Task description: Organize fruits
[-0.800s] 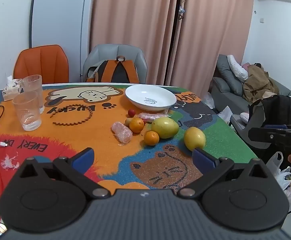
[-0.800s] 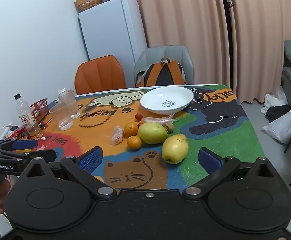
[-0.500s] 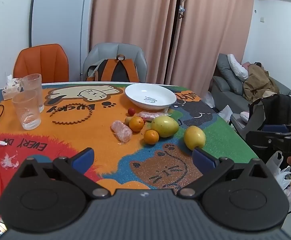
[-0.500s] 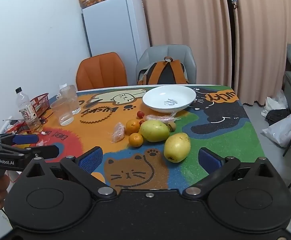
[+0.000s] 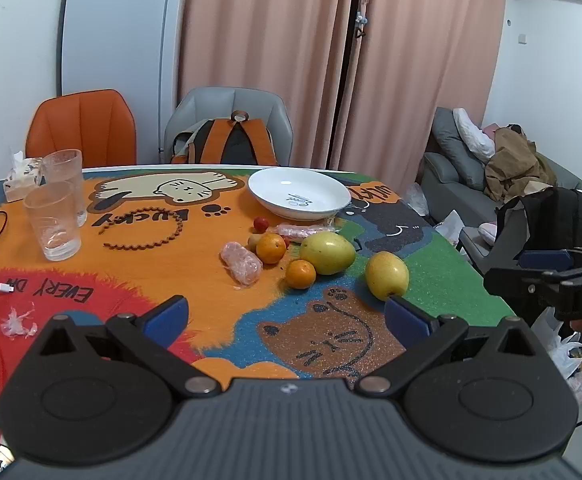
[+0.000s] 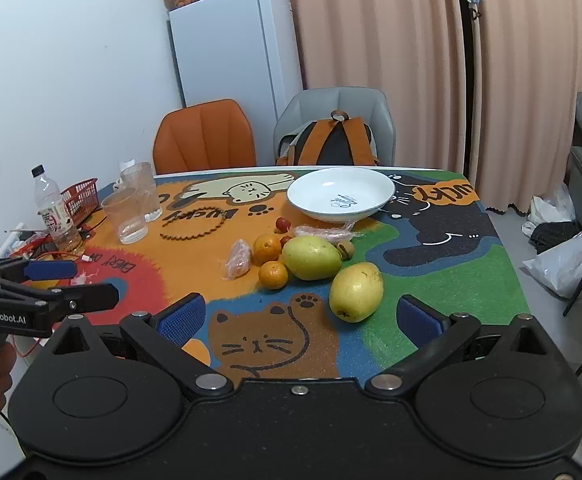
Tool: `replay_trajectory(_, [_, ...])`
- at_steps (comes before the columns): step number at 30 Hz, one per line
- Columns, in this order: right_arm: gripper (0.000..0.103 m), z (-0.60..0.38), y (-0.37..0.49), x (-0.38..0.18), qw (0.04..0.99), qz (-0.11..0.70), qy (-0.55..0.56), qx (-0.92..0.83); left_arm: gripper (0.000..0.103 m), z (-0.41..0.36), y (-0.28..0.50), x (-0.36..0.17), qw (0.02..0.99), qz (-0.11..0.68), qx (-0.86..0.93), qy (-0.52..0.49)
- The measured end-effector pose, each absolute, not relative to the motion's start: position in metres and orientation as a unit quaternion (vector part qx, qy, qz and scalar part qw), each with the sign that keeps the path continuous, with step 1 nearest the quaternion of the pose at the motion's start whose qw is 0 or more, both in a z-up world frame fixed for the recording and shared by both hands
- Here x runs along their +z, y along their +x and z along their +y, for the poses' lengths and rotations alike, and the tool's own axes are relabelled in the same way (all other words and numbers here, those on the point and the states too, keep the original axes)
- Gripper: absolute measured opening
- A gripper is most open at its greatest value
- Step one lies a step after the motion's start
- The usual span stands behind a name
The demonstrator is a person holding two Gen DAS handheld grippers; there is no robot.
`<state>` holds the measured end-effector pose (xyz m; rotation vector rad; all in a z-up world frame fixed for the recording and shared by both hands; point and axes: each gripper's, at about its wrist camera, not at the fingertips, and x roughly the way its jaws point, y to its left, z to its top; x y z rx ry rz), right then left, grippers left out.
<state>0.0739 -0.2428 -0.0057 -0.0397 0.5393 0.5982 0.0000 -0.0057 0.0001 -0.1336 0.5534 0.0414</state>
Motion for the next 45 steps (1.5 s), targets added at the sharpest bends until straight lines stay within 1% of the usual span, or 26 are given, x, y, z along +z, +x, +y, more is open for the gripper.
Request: replay_trajectory(45, [0.103,-0.2428,0.0735,-0.0057,0.922,0.257,-0.031,0.288,0.103,-0.0092,-0.0039,0.0062,0.964,0.261,0.011,-0.056])
